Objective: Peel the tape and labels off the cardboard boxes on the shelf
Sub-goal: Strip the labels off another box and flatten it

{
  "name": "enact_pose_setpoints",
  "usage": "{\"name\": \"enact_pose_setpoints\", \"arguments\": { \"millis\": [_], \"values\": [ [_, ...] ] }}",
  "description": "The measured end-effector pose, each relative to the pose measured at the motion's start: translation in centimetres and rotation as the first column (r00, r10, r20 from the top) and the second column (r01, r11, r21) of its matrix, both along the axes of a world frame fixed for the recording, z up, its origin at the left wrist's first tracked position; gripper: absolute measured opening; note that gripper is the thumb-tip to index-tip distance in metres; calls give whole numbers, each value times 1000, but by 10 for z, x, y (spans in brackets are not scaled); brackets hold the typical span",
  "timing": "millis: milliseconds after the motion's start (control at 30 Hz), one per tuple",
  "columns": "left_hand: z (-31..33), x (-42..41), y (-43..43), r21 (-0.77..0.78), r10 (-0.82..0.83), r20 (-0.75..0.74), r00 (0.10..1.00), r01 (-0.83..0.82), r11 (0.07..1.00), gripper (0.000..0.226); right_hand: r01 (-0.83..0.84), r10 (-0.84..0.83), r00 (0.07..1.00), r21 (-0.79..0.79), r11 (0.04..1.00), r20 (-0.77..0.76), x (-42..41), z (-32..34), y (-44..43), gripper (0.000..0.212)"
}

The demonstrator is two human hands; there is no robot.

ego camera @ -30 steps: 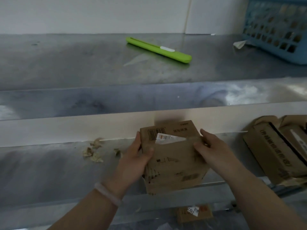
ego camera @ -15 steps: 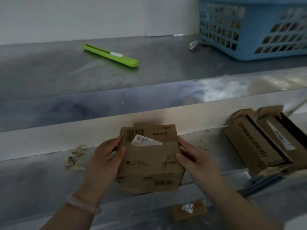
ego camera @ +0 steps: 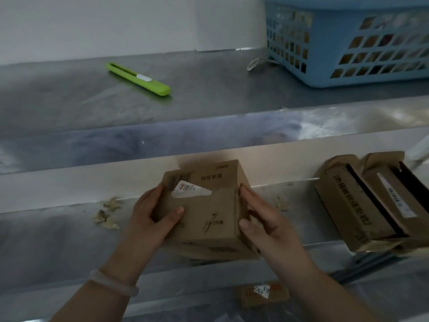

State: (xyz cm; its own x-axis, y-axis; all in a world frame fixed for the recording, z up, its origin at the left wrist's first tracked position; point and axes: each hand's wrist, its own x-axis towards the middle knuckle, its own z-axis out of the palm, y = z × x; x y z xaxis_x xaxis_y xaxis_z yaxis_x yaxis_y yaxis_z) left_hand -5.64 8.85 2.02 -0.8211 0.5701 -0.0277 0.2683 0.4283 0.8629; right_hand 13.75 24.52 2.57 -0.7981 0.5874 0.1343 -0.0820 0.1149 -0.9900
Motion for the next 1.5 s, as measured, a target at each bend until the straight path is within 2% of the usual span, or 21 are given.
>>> {"name": "enact_pose_setpoints", "arguments": {
  "millis": [67,100,200,233,300,333,433,500,600,700,800,967,1033,1133,1200,1367,1500],
  "values": [
    [-1,11,2,73,3,128,992,-12,997,73,-80,67,996,242,967,61,2,8,5,64],
    [-4,16,2,53,-7,170,985,-2,999,69,-139,99,987,364,921,127,2,13,7,67],
    [-21,26,1,-13,-61,214,975,65,998,100,-264,133,959,616,743,251,-2,15,12,73],
    [-21,29,0,23,-61,204,977,57,998,93,-288,149,953,646,707,263,-4,15,13,73],
    [-10,39,2,176,-35,202,979,-1,984,55,-342,198,937,645,683,287,-7,13,13,69],
    [-5,42,4,235,-30,200,979,-19,972,47,-363,212,930,658,659,300,-9,12,12,66],
    [11,43,6,263,-130,99,987,100,960,55,-310,188,951,742,595,247,-13,7,5,61],
    [16,34,4,199,-163,74,984,146,969,57,-231,123,973,781,580,197,-16,0,5,62],
    [24,25,-5,163,-161,120,980,141,977,59,-213,15,969,798,563,248,-18,-5,12,71],
    [29,22,-13,186,-256,198,946,220,958,50,-262,6,953,813,520,304,-21,-5,17,74],
    [25,19,-18,172,-173,254,952,131,976,53,-337,38,929,798,500,368,-25,-3,16,77],
    [15,15,-20,150,-57,238,970,21,988,47,-374,49,913,786,492,404,-29,-4,15,79],
    [11,19,-21,179,-32,187,982,-2,984,51,-381,60,911,779,498,408,-30,-4,16,79],
    [4,22,-25,192,-73,94,993,54,980,51,-393,66,907,777,491,416,-30,-3,18,80],
    [2,18,-29,215,-133,184,974,92,972,55,-384,61,913,796,469,404,-31,-5,18,78],
    [-1,0,-38,124,-246,305,920,218,968,65,-375,59,921,839,394,385,-38,-10,10,74],
    [-11,0,-42,220,-287,395,873,213,952,65,-384,63,917,833,399,393,-41,-10,8,74]
  ]
}}
